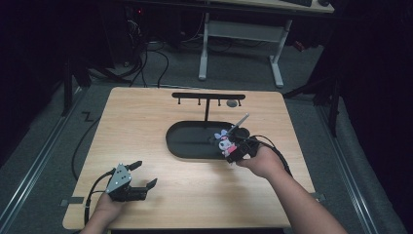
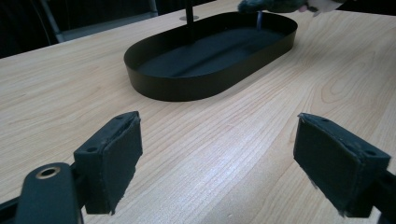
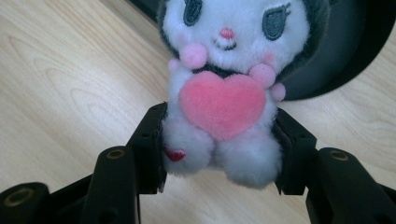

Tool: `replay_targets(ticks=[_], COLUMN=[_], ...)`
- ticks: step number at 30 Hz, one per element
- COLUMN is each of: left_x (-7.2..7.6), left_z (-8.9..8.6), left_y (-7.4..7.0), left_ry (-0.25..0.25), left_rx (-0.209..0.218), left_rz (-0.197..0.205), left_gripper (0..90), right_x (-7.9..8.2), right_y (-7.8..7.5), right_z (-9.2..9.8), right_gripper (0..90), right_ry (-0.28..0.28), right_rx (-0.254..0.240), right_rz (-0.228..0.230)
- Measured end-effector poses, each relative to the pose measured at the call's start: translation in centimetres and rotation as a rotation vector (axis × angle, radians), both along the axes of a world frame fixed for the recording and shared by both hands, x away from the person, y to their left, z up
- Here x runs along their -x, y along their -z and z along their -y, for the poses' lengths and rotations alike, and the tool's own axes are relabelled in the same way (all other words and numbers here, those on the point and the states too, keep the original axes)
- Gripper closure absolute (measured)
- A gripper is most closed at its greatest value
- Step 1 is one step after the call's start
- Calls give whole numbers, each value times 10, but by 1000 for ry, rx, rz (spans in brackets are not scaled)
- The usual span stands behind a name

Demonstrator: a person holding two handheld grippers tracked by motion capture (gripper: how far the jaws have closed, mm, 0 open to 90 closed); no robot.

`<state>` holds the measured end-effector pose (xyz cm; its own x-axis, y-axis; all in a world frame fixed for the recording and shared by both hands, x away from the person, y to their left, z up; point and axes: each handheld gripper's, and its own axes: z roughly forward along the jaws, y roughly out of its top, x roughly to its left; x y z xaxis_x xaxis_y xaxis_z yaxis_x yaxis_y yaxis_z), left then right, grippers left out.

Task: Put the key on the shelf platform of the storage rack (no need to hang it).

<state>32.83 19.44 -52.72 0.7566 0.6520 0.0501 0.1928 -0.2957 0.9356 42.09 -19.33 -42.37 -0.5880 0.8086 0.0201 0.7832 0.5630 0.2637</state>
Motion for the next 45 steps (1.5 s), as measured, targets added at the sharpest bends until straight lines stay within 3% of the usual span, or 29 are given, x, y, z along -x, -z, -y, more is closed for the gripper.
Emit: replay_targets(ticks=[20,35,45], left_x=[1,1,1], left_z=[1,0,0], left_y=[0,0,0], left_ry=[23,24,26], left_rx=[-9,-8,-9], left_rz=[6,0,2], left_gripper=[172,180,180], right_x=[-44,-58,-60], right_y=[5,11,14], right_z=[-14,-17,-19], right_gripper=[466,466,466], right_ry=[15,43,33], right_rx=[-7,-4,-1], right_rz=[24,22,23])
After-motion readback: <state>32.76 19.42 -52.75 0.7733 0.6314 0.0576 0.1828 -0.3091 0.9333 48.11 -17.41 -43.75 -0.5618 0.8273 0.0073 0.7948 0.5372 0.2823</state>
